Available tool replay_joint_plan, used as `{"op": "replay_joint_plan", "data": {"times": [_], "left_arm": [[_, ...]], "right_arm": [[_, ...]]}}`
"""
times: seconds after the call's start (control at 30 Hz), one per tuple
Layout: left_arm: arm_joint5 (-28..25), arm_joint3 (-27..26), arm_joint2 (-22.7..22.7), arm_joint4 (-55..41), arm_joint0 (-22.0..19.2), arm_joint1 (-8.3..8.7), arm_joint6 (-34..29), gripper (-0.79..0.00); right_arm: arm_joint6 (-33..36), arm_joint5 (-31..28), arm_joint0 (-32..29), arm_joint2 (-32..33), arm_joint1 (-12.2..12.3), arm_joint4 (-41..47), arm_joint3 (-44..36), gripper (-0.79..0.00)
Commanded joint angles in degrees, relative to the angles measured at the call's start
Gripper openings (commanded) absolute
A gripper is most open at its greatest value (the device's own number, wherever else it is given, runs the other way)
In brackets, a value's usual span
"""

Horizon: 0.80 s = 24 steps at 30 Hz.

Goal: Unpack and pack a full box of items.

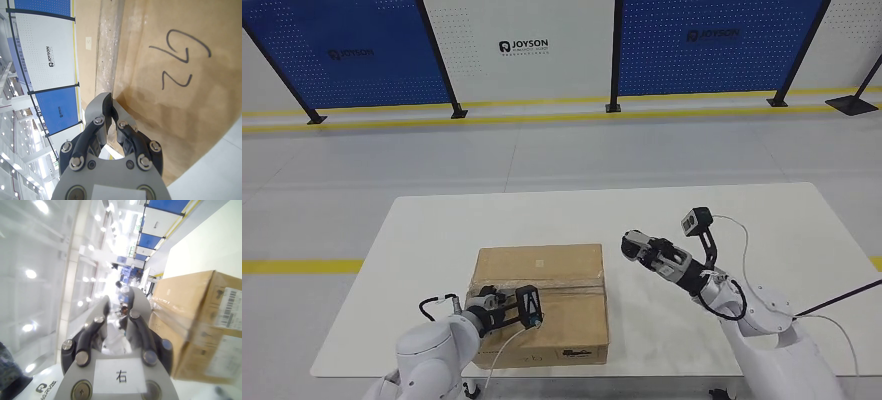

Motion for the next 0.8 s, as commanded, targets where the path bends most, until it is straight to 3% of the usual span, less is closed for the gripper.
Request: {"op": "replay_joint_plan", "data": {"times": [0.0, 0.3, 0.77], "left_arm": [[-0.1, 0.1, 0.1, 0.2, 0.1, -0.02, 0.0, -0.785], [0.0, 0.8, 0.3, 0.7, 0.4, -0.15, -0.2, -0.785], [0.5, 1.2, 0.2, 1.0, 0.3, -0.39, 0.0, -0.785]], "right_arm": [[2.0, 2.2, 1.6, -2.3, -0.2, -1.6, 0.7, -0.785], [8.1, 9.9, 9.5, -10.6, -1.0, -8.9, 6.5, -0.785], [9.8, 9.2, 15.0, -17.6, -2.4, -13.8, 12.1, -0.785]]}}
